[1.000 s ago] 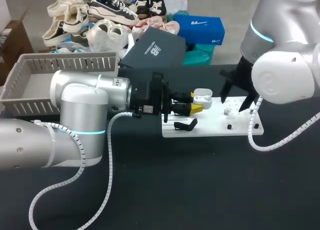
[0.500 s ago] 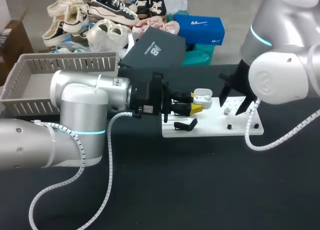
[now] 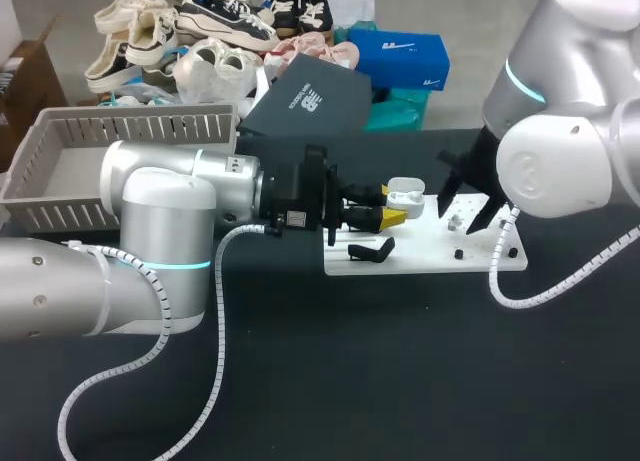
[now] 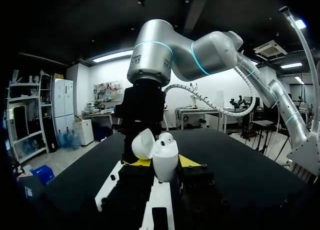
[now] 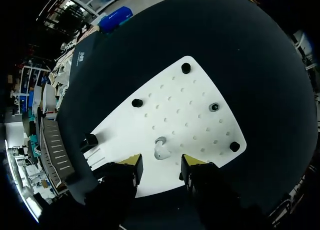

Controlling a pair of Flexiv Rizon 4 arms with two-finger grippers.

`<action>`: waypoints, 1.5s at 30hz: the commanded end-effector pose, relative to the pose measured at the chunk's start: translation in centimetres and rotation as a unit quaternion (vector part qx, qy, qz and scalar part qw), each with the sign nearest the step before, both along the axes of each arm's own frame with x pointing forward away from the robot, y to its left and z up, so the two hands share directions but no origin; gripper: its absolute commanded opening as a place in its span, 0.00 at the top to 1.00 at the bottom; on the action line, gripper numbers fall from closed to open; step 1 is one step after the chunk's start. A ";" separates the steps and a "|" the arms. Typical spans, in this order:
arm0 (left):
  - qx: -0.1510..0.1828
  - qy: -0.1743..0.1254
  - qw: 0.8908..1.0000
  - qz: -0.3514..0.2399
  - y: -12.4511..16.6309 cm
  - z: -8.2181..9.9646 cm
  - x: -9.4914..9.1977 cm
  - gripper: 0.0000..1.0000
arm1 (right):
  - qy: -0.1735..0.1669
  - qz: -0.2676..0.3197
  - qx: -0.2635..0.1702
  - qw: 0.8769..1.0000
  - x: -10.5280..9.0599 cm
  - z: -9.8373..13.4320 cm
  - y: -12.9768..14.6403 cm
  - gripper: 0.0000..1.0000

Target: Pick up each earbud case from the left stands, insert the matching earbuds, close the lid, and place the case in the box.

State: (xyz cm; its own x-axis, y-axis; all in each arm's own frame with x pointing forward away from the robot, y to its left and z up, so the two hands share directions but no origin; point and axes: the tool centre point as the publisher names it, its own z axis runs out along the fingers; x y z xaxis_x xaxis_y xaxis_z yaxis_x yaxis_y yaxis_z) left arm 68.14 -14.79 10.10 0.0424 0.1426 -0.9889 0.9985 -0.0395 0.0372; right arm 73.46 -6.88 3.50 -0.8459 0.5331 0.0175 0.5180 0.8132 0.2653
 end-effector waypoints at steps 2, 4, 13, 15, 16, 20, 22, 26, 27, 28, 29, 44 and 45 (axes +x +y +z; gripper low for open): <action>0.000 0.000 1.000 -0.003 0.0 -0.1 0.2 1.00 | -0.003 0.000 0.002 1.000 0.1 -0.3 0.0 0.54; 0.000 0.000 1.000 -0.003 0.0 -0.1 0.2 1.00 | -0.004 0.001 0.003 1.000 0.1 -0.3 0.1 0.55; 0.000 0.000 1.000 -0.003 0.0 -0.1 0.2 1.00 | -0.004 0.002 0.002 1.000 0.5 -0.7 0.1 0.62; 0.000 0.000 1.000 -0.003 0.0 -0.1 0.2 1.00 | -0.003 0.002 0.001 1.000 0.5 -0.7 0.1 0.64; 0.000 0.000 1.000 -0.003 0.0 -0.1 0.2 1.00 | -0.003 0.002 0.001 1.000 0.5 -0.8 0.1 0.65; 0.000 0.000 1.000 -0.003 0.0 -0.1 0.2 1.00 | -0.003 0.003 0.000 1.000 0.6 -0.9 0.0 0.69; 0.000 0.000 1.000 -0.003 0.0 -0.1 0.2 1.00 | -0.003 0.003 -0.001 1.000 0.6 -0.9 0.0 0.70; 0.000 0.000 1.000 -0.003 0.0 -0.1 0.2 1.00 | -0.003 0.005 -0.001 1.000 0.6 -1.0 0.1 0.72; 0.000 0.000 1.000 -0.003 0.0 -0.1 0.2 1.00 | -0.003 0.005 -0.001 1.000 0.6 -1.0 0.1 0.72; 0.000 0.000 1.000 -0.003 0.0 -0.1 0.2 1.00 | -0.003 0.005 -0.002 1.000 0.7 -1.0 0.1 0.73; 0.000 0.000 1.000 -0.003 0.0 -0.1 0.2 1.00 | -0.004 0.006 -0.002 1.000 0.7 -1.0 0.1 0.75; 0.000 0.000 1.000 -0.003 0.0 -0.1 0.2 1.00 | -0.003 0.009 0.001 1.000 0.6 -0.8 0.0 1.00; 0.000 0.000 1.000 -0.003 0.0 -0.1 0.2 1.00 | -0.003 0.009 0.002 1.000 0.6 -0.7 0.0 1.00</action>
